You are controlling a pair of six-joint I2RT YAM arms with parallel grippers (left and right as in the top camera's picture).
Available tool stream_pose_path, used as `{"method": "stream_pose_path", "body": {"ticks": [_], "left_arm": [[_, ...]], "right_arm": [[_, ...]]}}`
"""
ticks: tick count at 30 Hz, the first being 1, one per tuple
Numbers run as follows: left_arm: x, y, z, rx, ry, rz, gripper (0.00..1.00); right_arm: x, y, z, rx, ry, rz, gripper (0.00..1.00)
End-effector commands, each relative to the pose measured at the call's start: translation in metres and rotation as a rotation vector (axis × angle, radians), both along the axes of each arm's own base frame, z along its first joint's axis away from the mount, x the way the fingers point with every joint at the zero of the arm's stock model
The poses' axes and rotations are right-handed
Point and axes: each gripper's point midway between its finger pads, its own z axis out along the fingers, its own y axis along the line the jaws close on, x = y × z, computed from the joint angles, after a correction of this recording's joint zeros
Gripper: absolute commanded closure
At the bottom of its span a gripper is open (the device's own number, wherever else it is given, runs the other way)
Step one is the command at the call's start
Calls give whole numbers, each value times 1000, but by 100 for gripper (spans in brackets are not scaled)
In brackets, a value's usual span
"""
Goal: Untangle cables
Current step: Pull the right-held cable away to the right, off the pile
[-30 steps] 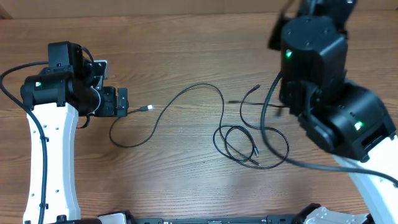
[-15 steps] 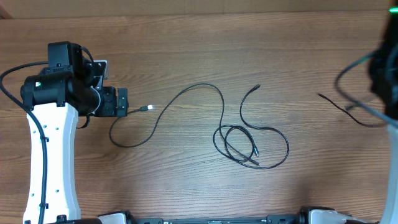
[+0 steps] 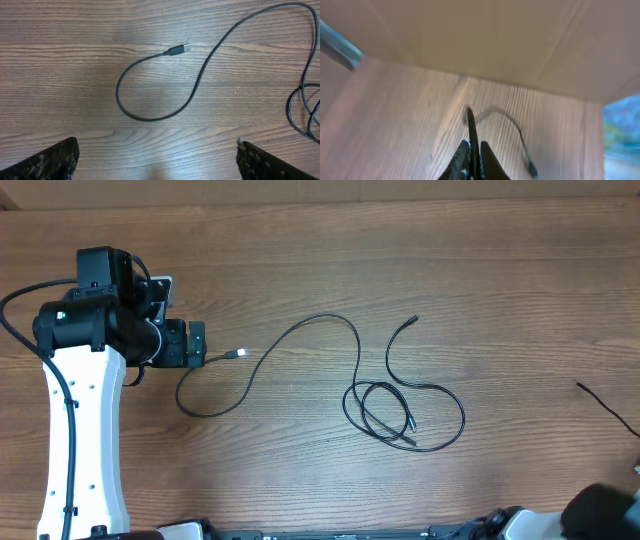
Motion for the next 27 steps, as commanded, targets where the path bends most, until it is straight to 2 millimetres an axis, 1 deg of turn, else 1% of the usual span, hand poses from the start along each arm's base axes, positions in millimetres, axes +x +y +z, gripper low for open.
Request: {"method": "stream_pose_path", "body": {"ticks": [1, 4, 8, 12, 13, 14, 15, 18, 19, 20, 21, 23, 24, 25, 27], "left_arm": [[0, 0, -2, 11, 0, -26, 0], [0, 0, -2, 11, 0, -26, 0], [0, 0, -2, 11, 0, -26, 0], [0, 0, -2, 11, 0, -26, 0], [0, 0, -2, 11, 1, -26, 0], [0, 0, -2, 11, 0, -26, 0], [0, 0, -2, 11, 1, -26, 0], [0, 0, -2, 11, 0, -26, 0], [0, 0, -2, 11, 1, -26, 0], [0, 0, -2, 11, 1, -26, 0], [0, 0, -2, 11, 0, -26, 0], [0, 0, -2, 11, 1, -26, 0], [0, 0, -2, 11, 1, -26, 0], [0, 0, -2, 11, 1, -26, 0], [0, 0, -2, 11, 0, -26, 0]], "right_arm": [[10, -16, -32, 132, -49, 26, 96], [-1, -40, -64, 213, -42, -63, 96], [-11, -60, -101, 319, -49, -120, 96], [-19, -73, -128, 421, -96, -132, 96], [-21, -75, -132, 440, -108, -134, 95], [-22, -77, -135, 463, -126, -133, 85], [-23, -77, -138, 480, -137, -133, 81], [-28, -77, -145, 539, -179, -131, 73], [-30, -77, -145, 546, -182, -135, 65], [-32, -76, -146, 553, -184, -139, 42], [-32, -75, -146, 559, -187, -138, 31], [-29, -68, -146, 596, -208, -120, 17], [-27, -65, -147, 611, -214, -113, 12], [-25, -61, -147, 631, -223, -105, 4], [-24, -55, -148, 655, -221, -98, 0]]}}
